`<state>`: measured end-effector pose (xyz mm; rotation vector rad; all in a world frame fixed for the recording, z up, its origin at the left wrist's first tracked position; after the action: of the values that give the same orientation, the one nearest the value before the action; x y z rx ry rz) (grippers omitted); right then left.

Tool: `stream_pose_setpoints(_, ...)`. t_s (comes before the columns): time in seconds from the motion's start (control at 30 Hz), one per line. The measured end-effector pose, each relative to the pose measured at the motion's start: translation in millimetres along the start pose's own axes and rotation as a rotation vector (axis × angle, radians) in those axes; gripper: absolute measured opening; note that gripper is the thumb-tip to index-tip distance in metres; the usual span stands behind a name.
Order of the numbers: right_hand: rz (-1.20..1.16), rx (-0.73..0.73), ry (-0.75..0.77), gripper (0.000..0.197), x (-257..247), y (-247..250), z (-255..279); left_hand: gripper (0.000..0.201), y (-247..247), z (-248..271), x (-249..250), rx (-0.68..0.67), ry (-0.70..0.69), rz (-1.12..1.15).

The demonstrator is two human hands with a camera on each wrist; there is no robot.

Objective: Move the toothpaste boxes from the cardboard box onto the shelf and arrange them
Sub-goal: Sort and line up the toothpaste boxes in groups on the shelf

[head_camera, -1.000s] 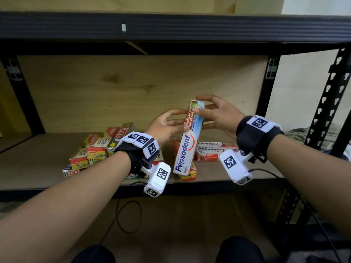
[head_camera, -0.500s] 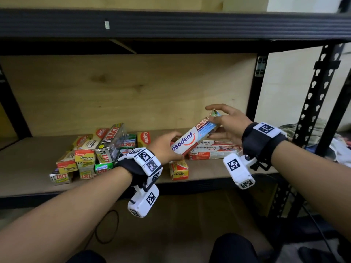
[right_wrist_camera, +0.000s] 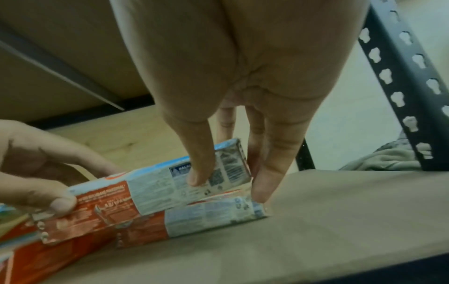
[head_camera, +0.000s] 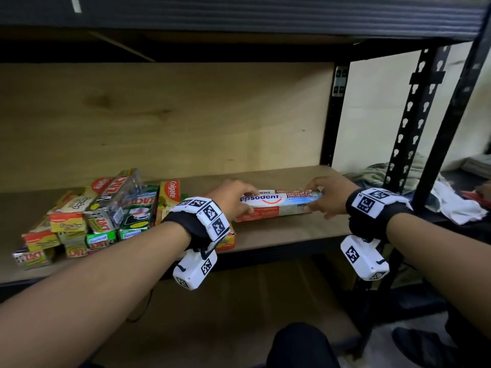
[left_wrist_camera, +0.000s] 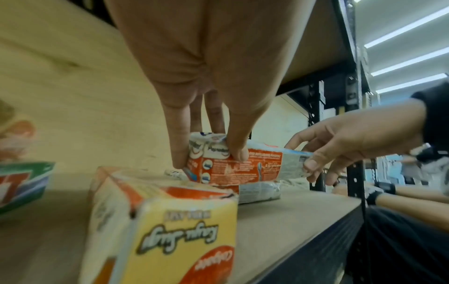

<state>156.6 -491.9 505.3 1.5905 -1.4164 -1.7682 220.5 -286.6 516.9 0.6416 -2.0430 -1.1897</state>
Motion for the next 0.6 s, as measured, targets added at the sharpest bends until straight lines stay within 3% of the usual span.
stream_pose_setpoints(0.17,0.360,0.029,0.088,0.050,14.8,-5.0,-1.1,0.055,-32.2,-11.7,10.6,-0.126,-0.043,-0.136)
stream_pose_setpoints(0.3,0.324,0.018,0.115,0.045,19.1,-16.8,-10.1,0.051,-49.2,-15.3,3.9,-0.182,-0.023,-0.165)
stream_pose_setpoints(0.4,0.241,0.019,0.189,0.038,13.3,-13.9,-14.8,0.026,-39.5,-18.2,5.5,-0.137,-0.033,-0.078)
stream_pose_setpoints(0.6,0.350,-0.090,0.269,0.025,5.3,-19.3,-19.9,0.026,-39.6,-23.7,-3.6,-0.211,0.045,-0.055)
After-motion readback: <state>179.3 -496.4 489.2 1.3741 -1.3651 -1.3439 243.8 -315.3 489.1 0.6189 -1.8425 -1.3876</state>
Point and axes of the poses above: each hand's wrist, its own z-axis away from the middle knuckle, its own y-axis out of the back of the hand, x = y × z, the point moved 10 cm from there along -z, towards the middle knuckle, and after that the axes turned 11 degrees about x, right-handed, at the moved point
